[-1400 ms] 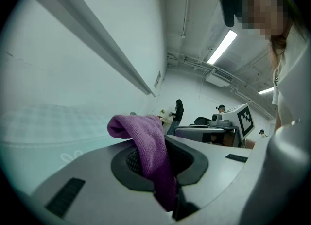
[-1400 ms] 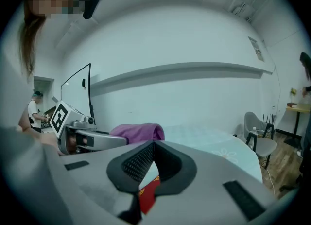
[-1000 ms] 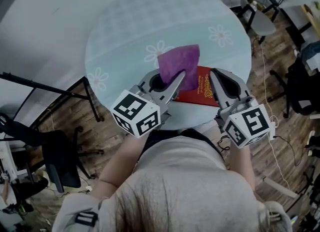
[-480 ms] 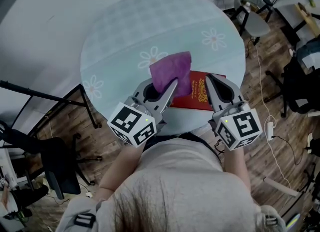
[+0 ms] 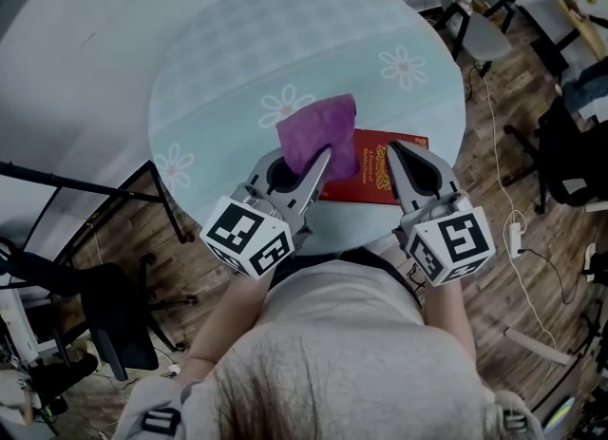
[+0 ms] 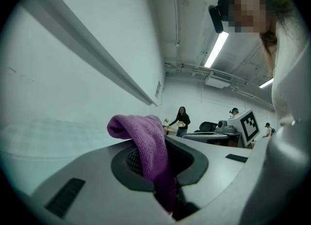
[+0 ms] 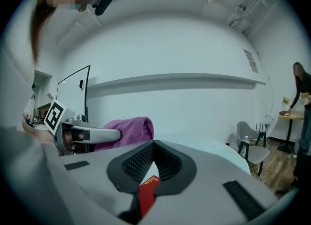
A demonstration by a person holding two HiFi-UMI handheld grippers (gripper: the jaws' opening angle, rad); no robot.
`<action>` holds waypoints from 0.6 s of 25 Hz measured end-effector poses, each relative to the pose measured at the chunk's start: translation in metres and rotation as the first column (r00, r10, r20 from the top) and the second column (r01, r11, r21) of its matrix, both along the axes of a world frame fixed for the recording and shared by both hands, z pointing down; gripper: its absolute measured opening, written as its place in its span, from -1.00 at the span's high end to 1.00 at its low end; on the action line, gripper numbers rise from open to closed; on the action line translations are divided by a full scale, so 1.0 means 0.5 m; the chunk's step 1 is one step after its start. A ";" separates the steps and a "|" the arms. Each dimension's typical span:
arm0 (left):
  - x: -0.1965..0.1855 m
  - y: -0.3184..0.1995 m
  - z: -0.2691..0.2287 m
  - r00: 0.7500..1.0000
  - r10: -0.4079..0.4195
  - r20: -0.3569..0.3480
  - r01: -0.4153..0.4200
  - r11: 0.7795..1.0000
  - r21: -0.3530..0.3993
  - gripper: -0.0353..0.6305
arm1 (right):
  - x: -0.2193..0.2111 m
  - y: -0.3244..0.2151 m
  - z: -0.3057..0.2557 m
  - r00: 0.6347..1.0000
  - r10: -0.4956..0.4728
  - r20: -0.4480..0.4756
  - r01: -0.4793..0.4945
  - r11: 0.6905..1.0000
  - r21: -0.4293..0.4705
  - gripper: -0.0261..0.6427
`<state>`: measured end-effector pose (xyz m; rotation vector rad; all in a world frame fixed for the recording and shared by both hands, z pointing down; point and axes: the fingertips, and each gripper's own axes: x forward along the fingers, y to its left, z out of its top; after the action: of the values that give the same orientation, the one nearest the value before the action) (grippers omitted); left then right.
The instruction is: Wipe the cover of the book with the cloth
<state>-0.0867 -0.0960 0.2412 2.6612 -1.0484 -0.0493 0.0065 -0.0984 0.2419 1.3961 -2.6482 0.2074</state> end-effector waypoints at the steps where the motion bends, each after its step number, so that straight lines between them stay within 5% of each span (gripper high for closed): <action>1: -0.001 -0.001 -0.002 1.000 -0.002 -0.003 0.002 1.000 0.003 0.70 | -0.001 0.002 0.001 1.000 -0.001 -0.003 0.001 1.000 0.000 0.85; 15: 0.000 -0.005 0.020 1.000 -0.002 0.025 0.002 1.000 0.002 0.70 | 0.007 0.001 0.026 0.999 0.007 -0.040 -0.008 1.000 -0.026 0.86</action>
<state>-0.0865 -0.0985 0.2510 2.6694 -1.0589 -0.0183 0.0100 -0.0980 0.2547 1.3869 -2.5988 0.2121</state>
